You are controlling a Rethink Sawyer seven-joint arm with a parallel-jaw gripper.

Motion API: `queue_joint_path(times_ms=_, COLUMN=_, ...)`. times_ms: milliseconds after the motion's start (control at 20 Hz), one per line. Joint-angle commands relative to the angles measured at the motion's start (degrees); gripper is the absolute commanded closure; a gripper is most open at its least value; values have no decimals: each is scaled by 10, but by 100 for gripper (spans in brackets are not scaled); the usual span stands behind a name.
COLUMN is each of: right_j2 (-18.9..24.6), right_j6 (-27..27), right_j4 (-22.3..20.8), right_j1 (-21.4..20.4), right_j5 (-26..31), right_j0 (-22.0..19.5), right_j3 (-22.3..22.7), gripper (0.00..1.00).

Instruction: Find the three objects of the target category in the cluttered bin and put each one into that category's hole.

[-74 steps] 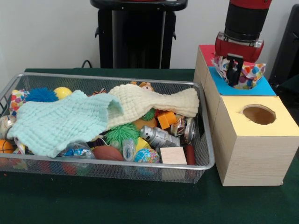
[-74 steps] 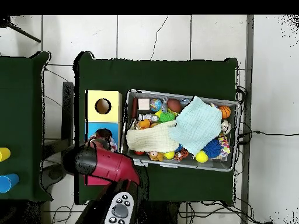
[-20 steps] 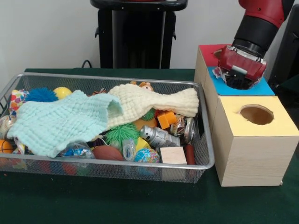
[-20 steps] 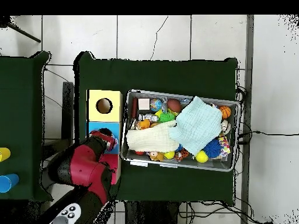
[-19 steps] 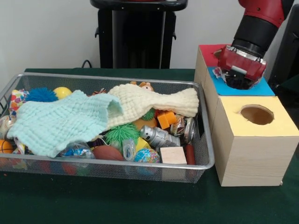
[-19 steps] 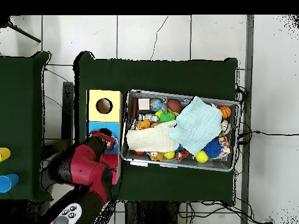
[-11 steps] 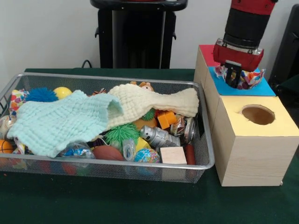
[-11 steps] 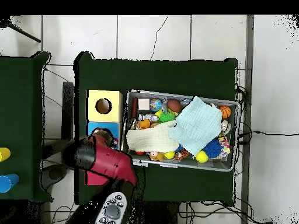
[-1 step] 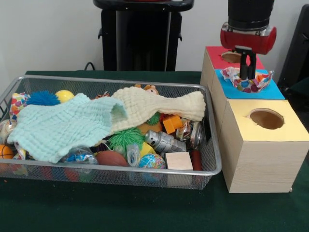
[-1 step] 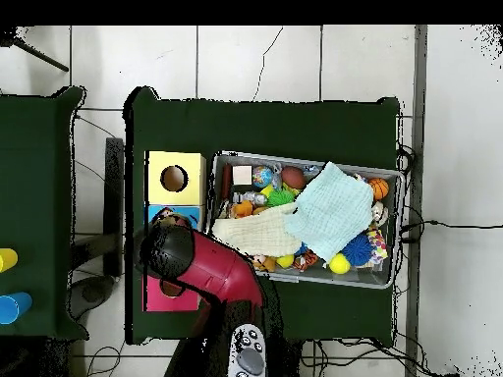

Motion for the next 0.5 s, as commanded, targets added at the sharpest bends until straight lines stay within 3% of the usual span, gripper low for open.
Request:
queue_joint_path(times_ms=50, right_j2=-8, right_j6=43, right_j4=-85, right_j1=-34, right_j5=56, right_j0=47, right_j3=-22, gripper=100)
queue_joint_path(times_ms=250, right_j2=-120, right_j6=90, right_j4=-129, right_j1=-21, right_j5=45, right_j0=122, right_j3=-66, gripper=100)
queue_joint_path(times_ms=500, right_j2=-257, right_j6=131, right_j4=-167, right_j1=12, right_j5=80, right_j0=207, right_j3=-120, gripper=100)
